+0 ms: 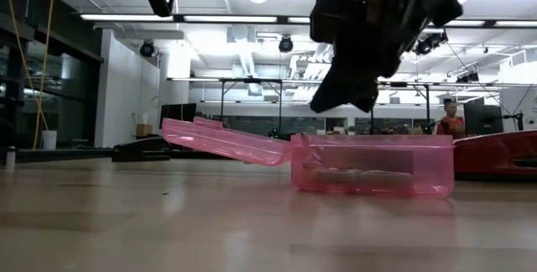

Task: Pack school essentials
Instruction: Put the orange pencil into the pink supply box, then put the yellow eraser into the pink supply box

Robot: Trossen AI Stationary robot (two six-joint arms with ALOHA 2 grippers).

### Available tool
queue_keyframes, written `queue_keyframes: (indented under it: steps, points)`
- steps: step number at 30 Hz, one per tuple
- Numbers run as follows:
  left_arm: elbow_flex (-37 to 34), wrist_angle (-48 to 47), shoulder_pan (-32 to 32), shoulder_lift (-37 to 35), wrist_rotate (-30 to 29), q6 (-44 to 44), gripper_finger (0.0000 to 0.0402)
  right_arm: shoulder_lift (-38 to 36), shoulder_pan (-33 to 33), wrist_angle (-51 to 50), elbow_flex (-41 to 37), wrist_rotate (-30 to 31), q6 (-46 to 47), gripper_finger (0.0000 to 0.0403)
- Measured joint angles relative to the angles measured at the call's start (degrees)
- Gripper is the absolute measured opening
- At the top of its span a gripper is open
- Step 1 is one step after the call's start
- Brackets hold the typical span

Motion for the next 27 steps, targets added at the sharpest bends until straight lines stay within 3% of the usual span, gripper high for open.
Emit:
queue_keyframes:
  steps: [12,21,27]
  points:
    - [0.00,0.13,0.00,0.00,-0.61,-0.31,0.0000,4.54,-2.84,0.77,0.01,-9.96,-11.66,0.0000]
    - [0.00,0.11,0.00,0.00,-1.29,-0.29,0.0000,5.89,-2.82,3.09,0.03,-9.81,-11.57,0.0000]
    - [0.00,0.11,0.00,0.00,-1.29,-0.20,0.0000,5.89,-4.19,0.76,0.05,-5.44,-10.00,0.0000]
